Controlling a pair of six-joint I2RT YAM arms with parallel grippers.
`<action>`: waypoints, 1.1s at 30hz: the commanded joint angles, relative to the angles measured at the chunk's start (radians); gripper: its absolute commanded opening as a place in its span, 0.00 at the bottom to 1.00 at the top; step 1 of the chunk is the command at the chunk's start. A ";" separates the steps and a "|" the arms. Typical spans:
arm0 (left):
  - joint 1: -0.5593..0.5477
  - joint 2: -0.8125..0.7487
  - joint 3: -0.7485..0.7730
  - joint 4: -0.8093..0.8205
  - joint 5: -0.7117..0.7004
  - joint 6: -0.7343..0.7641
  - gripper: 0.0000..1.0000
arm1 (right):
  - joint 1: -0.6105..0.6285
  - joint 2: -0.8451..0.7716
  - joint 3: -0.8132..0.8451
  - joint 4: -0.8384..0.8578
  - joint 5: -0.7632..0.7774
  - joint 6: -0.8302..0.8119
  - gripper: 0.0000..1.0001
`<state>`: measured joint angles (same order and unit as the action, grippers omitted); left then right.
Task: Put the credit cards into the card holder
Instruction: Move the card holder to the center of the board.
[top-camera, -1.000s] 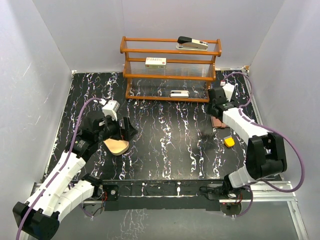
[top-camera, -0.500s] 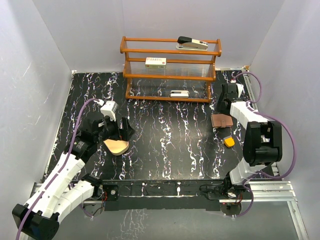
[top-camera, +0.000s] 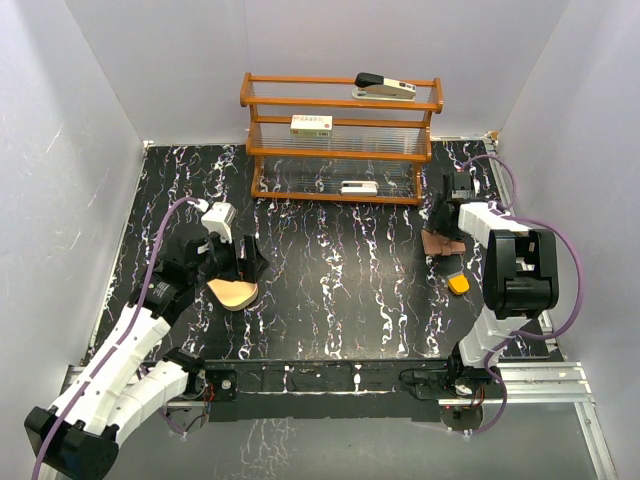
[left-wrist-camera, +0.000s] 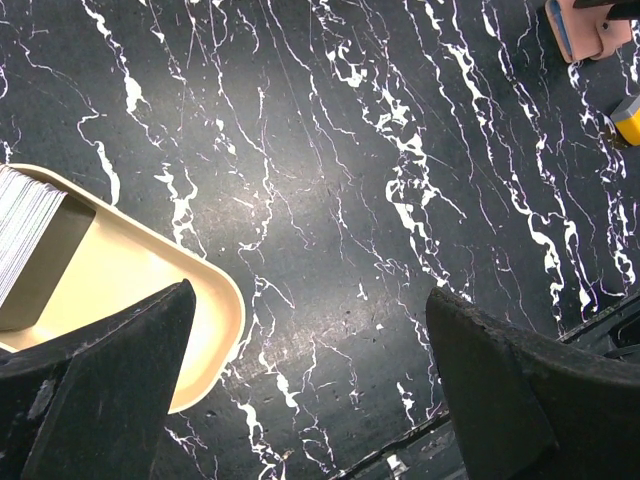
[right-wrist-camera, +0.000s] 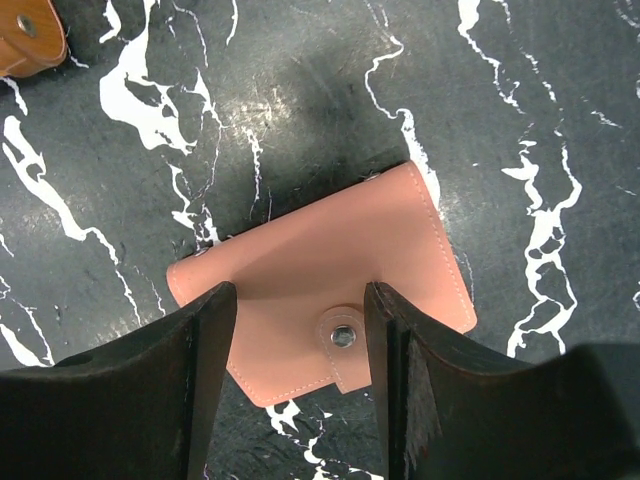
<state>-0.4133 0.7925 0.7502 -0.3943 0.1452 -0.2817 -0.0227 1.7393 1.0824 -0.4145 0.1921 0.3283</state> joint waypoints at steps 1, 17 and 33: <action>0.007 -0.003 -0.001 -0.009 0.005 0.016 0.99 | -0.001 -0.019 -0.032 0.025 -0.073 0.003 0.52; 0.007 0.008 0.004 -0.015 -0.009 0.021 0.99 | 0.201 -0.077 -0.109 -0.004 -0.151 -0.018 0.50; 0.006 -0.007 0.014 -0.026 -0.035 0.024 0.99 | 0.689 -0.087 -0.088 0.001 -0.140 -0.041 0.48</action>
<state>-0.4133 0.8040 0.7502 -0.4061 0.1310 -0.2703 0.5827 1.6783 0.9966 -0.3904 0.0792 0.3004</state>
